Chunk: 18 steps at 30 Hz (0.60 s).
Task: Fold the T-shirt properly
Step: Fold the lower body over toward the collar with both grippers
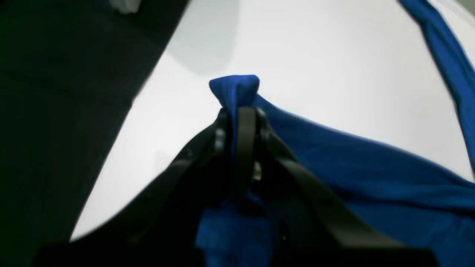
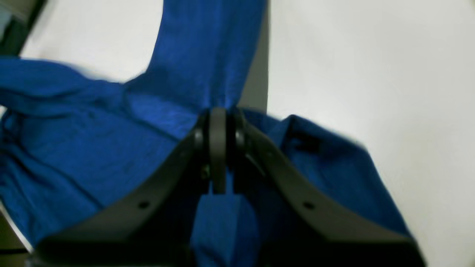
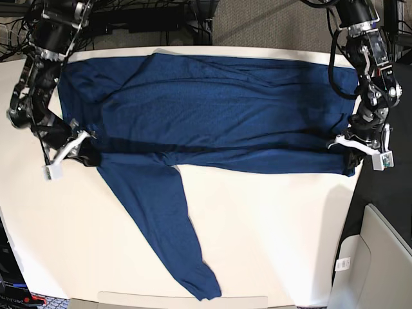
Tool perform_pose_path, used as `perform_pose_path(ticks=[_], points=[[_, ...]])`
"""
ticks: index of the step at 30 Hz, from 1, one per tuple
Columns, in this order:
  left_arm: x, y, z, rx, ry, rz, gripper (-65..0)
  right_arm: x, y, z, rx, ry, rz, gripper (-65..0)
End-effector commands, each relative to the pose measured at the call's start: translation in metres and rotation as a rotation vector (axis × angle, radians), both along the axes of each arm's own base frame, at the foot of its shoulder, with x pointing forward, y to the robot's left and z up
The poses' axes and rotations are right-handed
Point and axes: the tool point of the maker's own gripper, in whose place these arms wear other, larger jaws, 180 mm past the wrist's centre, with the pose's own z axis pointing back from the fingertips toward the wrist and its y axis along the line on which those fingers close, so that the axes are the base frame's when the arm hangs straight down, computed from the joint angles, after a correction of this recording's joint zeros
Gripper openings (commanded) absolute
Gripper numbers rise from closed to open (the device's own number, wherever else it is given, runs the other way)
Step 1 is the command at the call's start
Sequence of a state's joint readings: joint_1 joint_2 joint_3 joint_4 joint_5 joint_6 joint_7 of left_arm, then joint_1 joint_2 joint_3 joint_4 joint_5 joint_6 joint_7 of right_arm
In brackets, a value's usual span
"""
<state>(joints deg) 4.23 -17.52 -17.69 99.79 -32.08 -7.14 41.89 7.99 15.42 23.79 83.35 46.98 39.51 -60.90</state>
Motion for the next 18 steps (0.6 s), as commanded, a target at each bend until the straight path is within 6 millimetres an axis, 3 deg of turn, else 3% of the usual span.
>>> perform_pose_path(ticks=[1, 7, 14, 18], points=[[0.003, 0.003, 0.019, 0.027, -0.058, -0.007, -65.0, 0.003, -0.008, 0.021, 0.012, -0.072, -0.009, -64.8], [-0.019, -0.005, 0.013, 0.051, -0.028, -0.031, -65.0, -0.035, -0.041, 0.025, 0.020, -0.048, -0.058, -64.8], [-0.039, -0.005, -0.002, 0.060, 0.029, -0.037, -65.0, -0.057, -0.055, 0.031, -0.020, -0.043, -0.069, -64.8], [-0.051, 0.005, -0.004, 0.071, 0.045, -0.011, -65.0, -0.066, -0.056, 0.031, -0.038, -0.035, -0.068, -64.8]])
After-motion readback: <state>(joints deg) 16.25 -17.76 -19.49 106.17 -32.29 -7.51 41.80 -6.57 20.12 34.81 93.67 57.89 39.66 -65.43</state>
